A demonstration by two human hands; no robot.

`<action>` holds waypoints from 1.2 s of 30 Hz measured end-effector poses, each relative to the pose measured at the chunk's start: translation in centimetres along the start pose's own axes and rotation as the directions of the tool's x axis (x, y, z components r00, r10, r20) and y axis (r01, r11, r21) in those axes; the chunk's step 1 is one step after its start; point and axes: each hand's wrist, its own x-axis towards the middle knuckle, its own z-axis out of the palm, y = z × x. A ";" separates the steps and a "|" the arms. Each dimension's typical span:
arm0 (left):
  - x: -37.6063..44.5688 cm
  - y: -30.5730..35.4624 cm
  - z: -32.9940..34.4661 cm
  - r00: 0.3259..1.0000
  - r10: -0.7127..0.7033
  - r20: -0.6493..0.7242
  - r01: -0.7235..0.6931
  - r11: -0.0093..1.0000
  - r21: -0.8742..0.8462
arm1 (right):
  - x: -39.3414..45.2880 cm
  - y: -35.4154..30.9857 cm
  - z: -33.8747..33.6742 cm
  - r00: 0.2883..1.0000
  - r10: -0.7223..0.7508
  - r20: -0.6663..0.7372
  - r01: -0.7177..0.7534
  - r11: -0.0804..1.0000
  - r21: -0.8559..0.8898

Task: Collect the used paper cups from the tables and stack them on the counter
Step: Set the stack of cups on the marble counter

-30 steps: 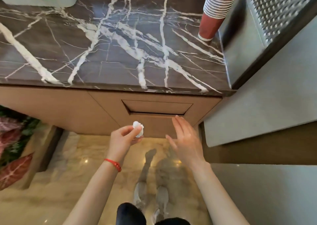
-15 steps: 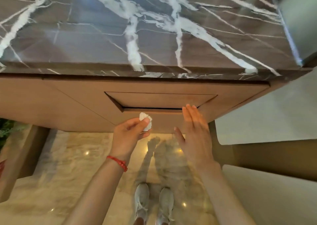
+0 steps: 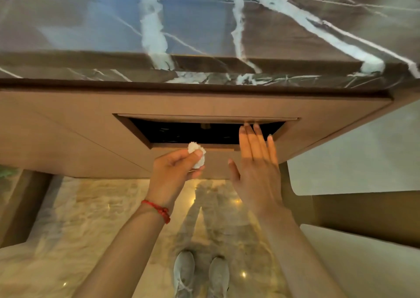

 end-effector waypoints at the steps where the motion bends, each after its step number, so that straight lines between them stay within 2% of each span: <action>1: 0.2 0.0 0.1 1.000 0.005 -0.002 -0.005 1.000 -0.004 | 0.1 0.0 0.1 1.000 -0.005 0.004 0.005 1.000 0.000; 10: 1.8 -0.5 0.5 1.000 -0.010 -0.016 0.010 0.999 -0.032 | 0.4 -0.3 1.2 0.999 -0.030 -0.039 0.030 1.000 -0.009; 14: 2.5 -0.3 0.7 1.000 -0.005 -0.011 0.005 0.999 -0.052 | 1.0 0.0 1.5 0.999 -0.038 -0.009 0.038 0.999 0.002; 36: 4.8 -0.9 0.4 0.999 0.027 0.046 -0.027 1.000 0.005 | 1.9 0.7 2.8 0.995 -0.073 -0.074 0.076 0.996 0.043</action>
